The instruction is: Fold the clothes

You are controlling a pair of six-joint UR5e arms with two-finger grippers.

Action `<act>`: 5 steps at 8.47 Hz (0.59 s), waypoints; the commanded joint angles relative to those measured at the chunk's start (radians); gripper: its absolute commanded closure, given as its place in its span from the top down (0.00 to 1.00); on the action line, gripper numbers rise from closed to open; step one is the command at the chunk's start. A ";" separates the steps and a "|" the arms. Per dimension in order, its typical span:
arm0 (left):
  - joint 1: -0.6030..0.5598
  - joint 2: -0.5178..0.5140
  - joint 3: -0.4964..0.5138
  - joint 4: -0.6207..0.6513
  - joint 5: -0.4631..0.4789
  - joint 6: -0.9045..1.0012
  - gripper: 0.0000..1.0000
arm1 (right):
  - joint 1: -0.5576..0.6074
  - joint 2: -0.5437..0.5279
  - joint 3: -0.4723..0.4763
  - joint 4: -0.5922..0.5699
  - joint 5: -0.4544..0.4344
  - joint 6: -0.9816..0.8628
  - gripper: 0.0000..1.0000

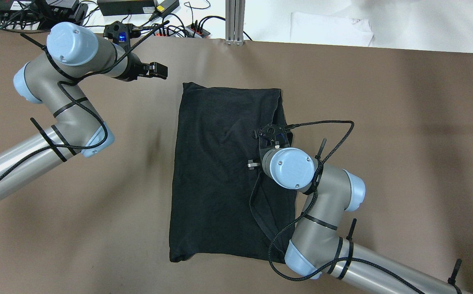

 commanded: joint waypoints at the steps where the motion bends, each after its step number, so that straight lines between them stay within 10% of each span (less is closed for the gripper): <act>1: 0.002 -0.003 0.004 0.000 0.000 -0.001 1.00 | -0.001 -0.004 0.002 -0.001 0.001 0.000 0.25; 3: 0.002 -0.006 0.005 0.000 0.000 -0.001 1.00 | 0.001 -0.007 0.002 -0.001 0.001 0.000 0.00; 5: 0.002 -0.006 0.007 0.000 0.000 -0.001 1.00 | 0.004 -0.007 0.002 -0.001 0.002 0.000 0.00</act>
